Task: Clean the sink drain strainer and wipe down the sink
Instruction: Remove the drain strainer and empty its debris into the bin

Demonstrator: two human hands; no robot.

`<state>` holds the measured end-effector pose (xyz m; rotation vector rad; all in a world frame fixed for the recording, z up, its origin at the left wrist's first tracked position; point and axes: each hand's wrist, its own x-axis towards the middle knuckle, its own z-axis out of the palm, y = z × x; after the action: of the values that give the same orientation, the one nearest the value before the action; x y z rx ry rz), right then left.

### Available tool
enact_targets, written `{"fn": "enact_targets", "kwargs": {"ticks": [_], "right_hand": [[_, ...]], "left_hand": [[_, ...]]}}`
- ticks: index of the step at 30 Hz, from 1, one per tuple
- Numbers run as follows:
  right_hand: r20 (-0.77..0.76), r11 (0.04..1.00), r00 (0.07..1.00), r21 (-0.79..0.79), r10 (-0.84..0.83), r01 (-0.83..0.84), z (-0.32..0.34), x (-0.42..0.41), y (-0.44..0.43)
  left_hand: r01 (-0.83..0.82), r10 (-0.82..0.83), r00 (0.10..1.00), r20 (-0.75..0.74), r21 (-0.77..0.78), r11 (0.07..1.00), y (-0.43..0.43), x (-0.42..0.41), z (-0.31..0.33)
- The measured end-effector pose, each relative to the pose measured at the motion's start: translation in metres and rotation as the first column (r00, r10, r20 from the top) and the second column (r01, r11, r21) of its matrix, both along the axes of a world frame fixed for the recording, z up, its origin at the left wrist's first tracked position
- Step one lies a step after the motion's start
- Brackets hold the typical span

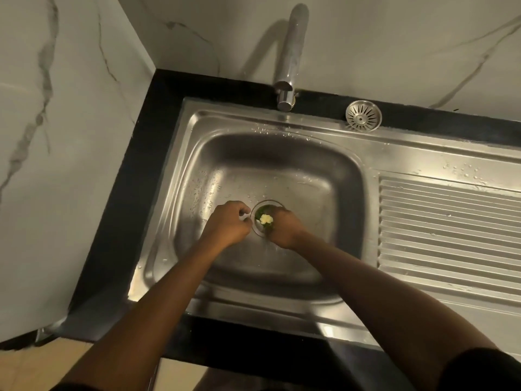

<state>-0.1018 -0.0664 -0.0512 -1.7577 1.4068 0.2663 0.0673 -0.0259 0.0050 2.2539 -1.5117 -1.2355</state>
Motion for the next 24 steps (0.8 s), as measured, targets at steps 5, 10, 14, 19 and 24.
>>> {"fn": "enact_targets", "kwargs": {"ticks": [5,10,14,19,24], "right_hand": [[-0.056,0.994,0.993,0.025,0.103,-0.102,-0.021,0.01,-0.007],[-0.126,0.965,0.957,0.021,0.262,-0.262,-0.034,0.011,-0.01],[-0.197,0.933,0.912,0.035,0.359,-0.359,-0.038,0.009,-0.002],[-0.223,0.907,0.889,-0.043,0.4,-0.419,-0.039,0.002,0.009],[-0.188,0.933,0.923,-0.069,0.336,-0.354,-0.037,0.001,0.013]], "left_hand": [[0.003,-0.003,1.0,-0.017,0.02,1.0,0.005,0.005,-0.013],[-0.012,0.012,0.999,-0.04,-0.002,1.0,0.008,0.011,-0.017],[-0.007,0.007,0.999,-0.043,-0.009,1.0,0.006,0.011,-0.019],[-0.009,0.008,0.997,-0.072,-0.004,1.0,0.004,0.006,-0.016],[-0.009,0.008,0.997,-0.074,-0.014,1.0,0.004,0.005,-0.013]]}}
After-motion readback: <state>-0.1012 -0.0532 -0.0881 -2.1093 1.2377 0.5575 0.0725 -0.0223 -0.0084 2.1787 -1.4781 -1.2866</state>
